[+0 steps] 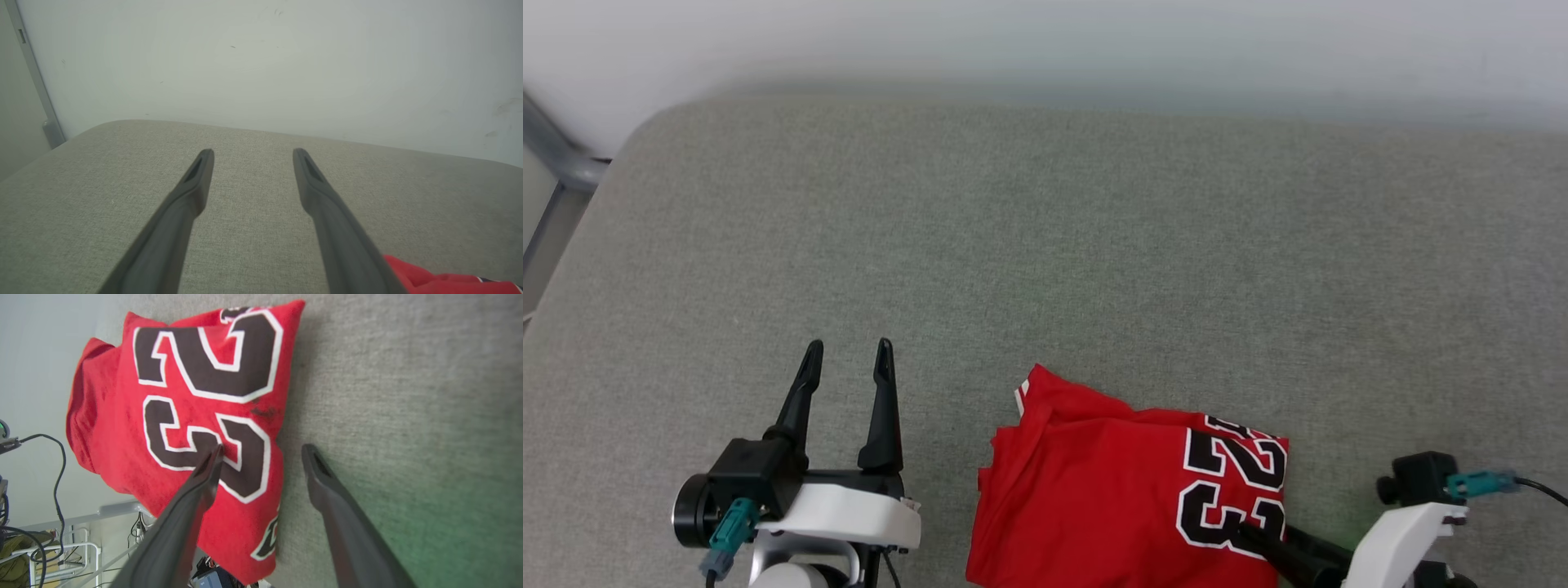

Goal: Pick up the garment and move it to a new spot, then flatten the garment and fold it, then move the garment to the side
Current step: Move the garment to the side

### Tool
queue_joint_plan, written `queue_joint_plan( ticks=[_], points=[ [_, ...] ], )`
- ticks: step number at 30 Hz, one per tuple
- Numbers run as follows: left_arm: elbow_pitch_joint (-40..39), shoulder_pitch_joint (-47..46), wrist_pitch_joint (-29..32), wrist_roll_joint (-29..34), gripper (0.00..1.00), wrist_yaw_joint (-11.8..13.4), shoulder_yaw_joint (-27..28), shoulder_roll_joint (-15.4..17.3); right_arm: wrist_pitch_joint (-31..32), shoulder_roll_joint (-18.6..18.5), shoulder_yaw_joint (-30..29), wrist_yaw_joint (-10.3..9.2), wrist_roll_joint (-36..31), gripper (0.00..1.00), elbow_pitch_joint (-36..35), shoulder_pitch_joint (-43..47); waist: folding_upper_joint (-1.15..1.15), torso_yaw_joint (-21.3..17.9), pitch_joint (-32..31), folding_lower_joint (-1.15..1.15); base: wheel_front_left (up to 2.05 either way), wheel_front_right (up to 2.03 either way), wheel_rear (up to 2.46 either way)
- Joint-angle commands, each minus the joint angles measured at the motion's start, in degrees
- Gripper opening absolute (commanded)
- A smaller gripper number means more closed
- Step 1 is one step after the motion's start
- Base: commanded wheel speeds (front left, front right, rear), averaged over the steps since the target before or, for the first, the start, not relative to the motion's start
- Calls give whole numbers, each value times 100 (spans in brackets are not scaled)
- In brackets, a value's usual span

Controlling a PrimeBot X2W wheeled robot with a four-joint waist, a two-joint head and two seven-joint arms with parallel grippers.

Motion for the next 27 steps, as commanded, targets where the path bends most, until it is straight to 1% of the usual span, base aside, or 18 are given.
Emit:
queue_joint_plan(
  ticks=[1,2,8,9,10,11,12,16,20,24,27],
  points=[
    [-22,-131,-20,66,100,-50,41,-39,42,-77,162,-2,89,100,227,-138,0,97,165,-1,0,0,0],
    [-22,-131,-20,66,100,-50,41,-39,42,-77,162,-2,89,100,227,-138,0,97,165,-1,0,0,0],
    [-25,-213,-19,144,100,-158,162,-152,-42,-131,580,-9,230,100,941,-383,0,151,270,-1,0,0,0],
    [-1,-204,-19,150,100,-175,185,-167,-73,-131,615,-11,240,85,1007,-410,0,153,259,-1,0,0,0],
    [14,-181,-19,166,100,-193,203,-182,-77,-121,666,-14,289,45,1057,-420,0,150,233,-1,0,0,0],
    [28,-153,-19,176,100,-195,228,-196,-103,-132,724,-14,310,7,1065,-445,0,142,215,-1,0,0,0],
    [52,-120,-19,188,100,-204,242,-210,-135,-165,761,-12,324,0,1070,-467,0,137,182,-1,0,0,0],
    [119,-25,-19,246,100,-245,303,-241,-288,-304,875,-8,367,0,992,-559,0,73,-22,-1,0,0,0],
    [181,103,-19,310,100,-286,345,-243,-455,-493,942,-5,244,0,839,-655,0,-63,-317,-1,0,0,0],
    [200,247,-18,404,100,-341,347,-143,-486,-747,957,-4,-83,0,727,-683,0,-327,-560,-1,0,0,0],
    [164,326,-18,451,100,-358,358,-86,-423,-947,917,-2,-414,0,631,-730,0,-623,-640,-1,0,0,0]
  ],
)
